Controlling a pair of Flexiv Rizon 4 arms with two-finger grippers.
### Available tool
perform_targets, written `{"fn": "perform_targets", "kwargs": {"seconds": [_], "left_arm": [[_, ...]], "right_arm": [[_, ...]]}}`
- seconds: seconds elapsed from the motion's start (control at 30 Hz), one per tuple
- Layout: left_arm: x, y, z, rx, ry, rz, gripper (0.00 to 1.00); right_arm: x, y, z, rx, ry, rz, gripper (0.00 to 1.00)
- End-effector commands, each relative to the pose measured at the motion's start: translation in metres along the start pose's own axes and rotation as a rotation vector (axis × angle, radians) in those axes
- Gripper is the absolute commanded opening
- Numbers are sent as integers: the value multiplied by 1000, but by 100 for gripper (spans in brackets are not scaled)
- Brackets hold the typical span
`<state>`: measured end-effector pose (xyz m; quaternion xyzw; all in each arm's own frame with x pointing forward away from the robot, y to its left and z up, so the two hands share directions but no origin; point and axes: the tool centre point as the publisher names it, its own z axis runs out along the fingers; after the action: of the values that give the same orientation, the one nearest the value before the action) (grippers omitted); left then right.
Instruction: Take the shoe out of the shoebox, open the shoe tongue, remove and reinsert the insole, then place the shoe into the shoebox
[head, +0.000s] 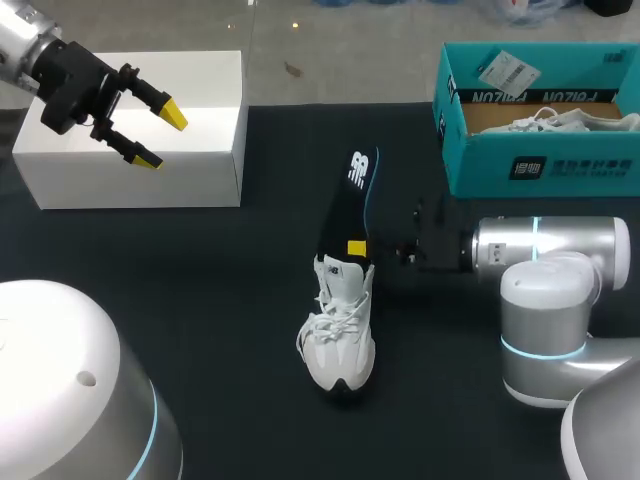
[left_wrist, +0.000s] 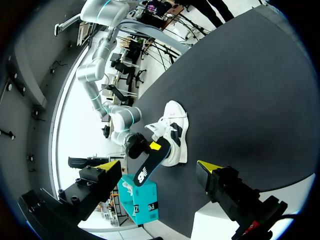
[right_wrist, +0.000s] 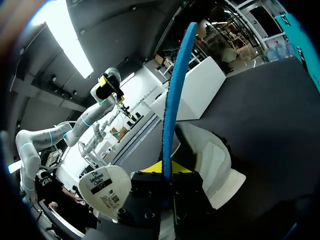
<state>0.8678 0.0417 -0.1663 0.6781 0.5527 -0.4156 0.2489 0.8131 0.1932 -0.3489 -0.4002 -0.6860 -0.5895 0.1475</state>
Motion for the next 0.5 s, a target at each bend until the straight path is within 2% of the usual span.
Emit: {"fn": "perform_targets", "kwargs": {"seconds": [0.03, 0.1, 0.13, 0.17, 0.27, 0.5], "left_arm": [[-1, 1, -1, 2, 4, 0, 100], [-1, 1, -1, 2, 4, 0, 100], [-1, 1, -1, 2, 4, 0, 100], [-1, 1, -1, 2, 4, 0, 100], [-1, 1, -1, 2, 4, 0, 100], [-1, 1, -1, 2, 4, 0, 100]], "right_arm": [[2, -6, 4, 4, -4, 6, 0], [3, -4, 5, 4, 0, 2, 3], [4, -2, 5, -3, 6, -2, 25], [5, 1, 6, -4, 8, -12, 38], [6, 10, 5, -4, 7, -34, 46], [2, 26, 3, 0, 6, -73, 46]]}}
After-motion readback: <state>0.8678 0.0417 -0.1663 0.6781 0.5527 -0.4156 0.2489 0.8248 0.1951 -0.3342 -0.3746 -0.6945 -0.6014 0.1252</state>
